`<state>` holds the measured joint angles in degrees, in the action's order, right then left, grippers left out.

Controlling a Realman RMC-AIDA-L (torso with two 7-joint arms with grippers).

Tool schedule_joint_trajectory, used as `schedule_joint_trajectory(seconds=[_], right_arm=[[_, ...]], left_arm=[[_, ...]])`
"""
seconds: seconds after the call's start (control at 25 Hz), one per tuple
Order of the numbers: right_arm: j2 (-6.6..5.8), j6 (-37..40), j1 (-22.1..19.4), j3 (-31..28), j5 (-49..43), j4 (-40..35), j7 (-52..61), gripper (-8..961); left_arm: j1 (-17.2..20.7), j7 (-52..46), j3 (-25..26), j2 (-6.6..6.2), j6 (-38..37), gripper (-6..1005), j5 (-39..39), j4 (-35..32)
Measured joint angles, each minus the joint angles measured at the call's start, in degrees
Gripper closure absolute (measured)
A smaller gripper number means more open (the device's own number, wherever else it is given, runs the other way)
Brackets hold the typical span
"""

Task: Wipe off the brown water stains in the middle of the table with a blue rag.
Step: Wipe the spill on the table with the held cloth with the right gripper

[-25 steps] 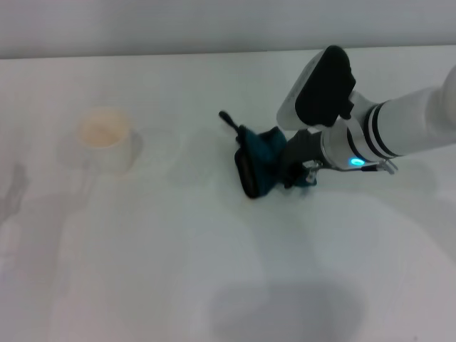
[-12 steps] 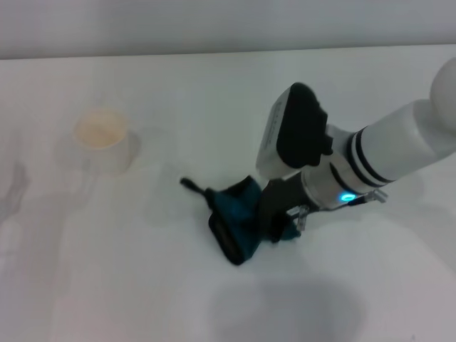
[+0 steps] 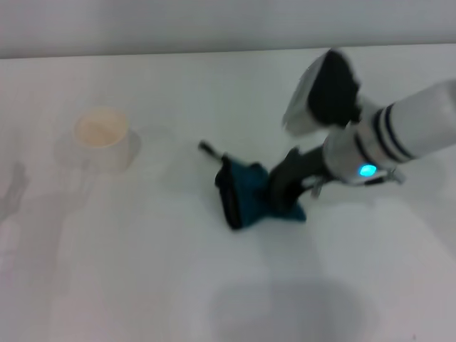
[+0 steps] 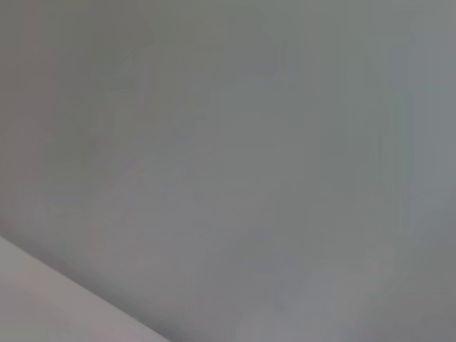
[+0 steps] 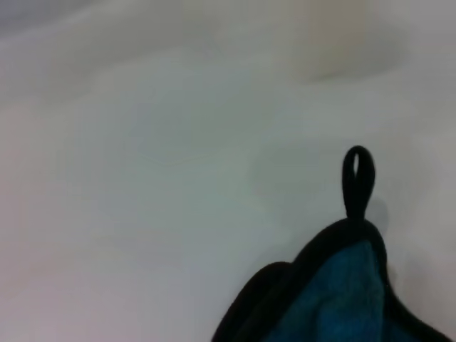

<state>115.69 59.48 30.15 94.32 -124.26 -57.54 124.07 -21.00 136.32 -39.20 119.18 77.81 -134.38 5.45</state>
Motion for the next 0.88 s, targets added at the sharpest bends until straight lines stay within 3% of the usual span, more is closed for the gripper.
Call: schedule_joint_trajectory(seconds=[0.44,0.88], right_arm=[[-0.68,0.1,-1.7,-12.1,-4.8,-0.5,-0.3,829],[-0.82,7.8,-1.5,-20.2,-9.7,-0.9,-0.3,791]], left_arm=[[0.0,0.0,0.0,0.00,0.2,110,0.0,-0.6],[0.0,0.0,0.0,0.07,0.2,110,0.1,-0.6]])
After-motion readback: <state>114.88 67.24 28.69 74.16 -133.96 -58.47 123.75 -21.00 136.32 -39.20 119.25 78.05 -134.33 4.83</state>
